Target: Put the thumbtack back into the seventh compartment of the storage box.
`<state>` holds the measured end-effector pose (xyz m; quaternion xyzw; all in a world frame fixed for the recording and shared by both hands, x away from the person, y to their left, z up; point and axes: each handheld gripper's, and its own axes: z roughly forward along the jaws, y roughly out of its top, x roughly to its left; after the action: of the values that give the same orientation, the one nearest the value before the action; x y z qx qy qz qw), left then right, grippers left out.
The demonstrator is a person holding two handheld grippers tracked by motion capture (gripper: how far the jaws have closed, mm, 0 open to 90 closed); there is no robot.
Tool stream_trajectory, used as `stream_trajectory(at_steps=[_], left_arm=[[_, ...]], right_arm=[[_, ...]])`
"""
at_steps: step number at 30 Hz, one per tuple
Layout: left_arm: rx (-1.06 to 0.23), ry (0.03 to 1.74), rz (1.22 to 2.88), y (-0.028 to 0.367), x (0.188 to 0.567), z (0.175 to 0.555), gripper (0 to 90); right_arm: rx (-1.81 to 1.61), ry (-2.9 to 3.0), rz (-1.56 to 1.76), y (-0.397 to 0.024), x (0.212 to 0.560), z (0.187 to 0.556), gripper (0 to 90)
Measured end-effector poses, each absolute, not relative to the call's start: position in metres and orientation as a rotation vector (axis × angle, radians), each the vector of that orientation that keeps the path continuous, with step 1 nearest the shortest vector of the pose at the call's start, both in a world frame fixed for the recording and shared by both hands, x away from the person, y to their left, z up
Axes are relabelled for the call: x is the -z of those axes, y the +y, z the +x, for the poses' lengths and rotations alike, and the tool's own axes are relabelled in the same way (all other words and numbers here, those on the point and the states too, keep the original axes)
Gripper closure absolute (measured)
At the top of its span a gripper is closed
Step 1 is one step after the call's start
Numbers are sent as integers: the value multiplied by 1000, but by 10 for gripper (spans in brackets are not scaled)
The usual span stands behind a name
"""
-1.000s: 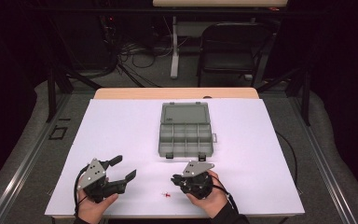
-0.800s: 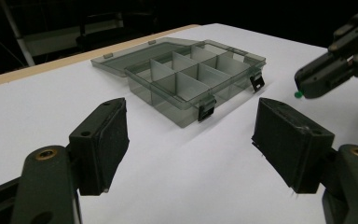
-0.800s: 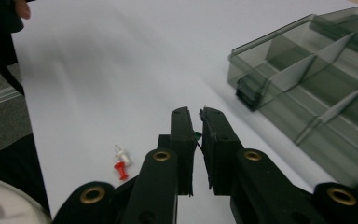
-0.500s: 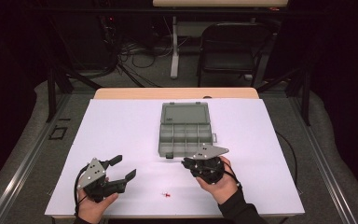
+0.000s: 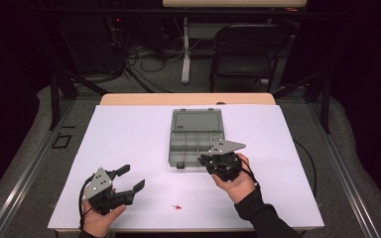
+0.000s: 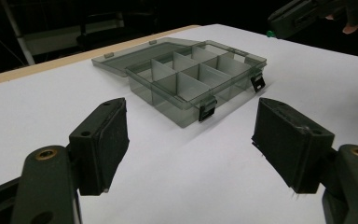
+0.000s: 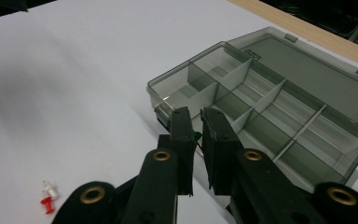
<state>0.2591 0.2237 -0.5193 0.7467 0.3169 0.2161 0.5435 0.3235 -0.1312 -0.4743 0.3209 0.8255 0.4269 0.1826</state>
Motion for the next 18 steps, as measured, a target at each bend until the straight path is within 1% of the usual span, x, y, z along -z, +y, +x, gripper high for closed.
stream_trajectory(at_steps=[9, 18], left_arm=[[-503, 769, 1761, 226, 520, 260, 261], [-509, 759, 1767, 227, 519, 260, 261]], right_arm=[[-1130, 2315, 998, -132, 486, 354, 830], [-1065, 2313, 1055, -130, 502, 374, 830]])
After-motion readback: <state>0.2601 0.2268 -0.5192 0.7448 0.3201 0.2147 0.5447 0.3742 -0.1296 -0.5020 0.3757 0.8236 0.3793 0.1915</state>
